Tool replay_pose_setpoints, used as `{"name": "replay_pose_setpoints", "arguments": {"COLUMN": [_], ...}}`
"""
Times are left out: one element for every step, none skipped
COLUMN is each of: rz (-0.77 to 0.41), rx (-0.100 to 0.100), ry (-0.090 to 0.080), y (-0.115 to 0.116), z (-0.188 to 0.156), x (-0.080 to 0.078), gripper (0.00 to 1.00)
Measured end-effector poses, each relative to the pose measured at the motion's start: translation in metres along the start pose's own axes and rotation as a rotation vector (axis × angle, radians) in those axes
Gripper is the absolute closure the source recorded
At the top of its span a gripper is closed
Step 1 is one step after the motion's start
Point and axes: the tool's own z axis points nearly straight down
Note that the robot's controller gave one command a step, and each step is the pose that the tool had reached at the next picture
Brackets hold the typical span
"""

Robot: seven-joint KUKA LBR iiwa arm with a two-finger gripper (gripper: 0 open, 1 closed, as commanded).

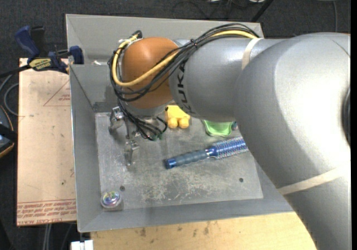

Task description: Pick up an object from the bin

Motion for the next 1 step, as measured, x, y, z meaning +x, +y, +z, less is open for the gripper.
{"name": "replay_pose_setpoints", "arguments": {"rz": [-0.084], "rx": [0.004], "ry": [-0.002], "y": [-0.0481], "z": [-0.0895], "x": [0.0544], "gripper": [0.0]}}
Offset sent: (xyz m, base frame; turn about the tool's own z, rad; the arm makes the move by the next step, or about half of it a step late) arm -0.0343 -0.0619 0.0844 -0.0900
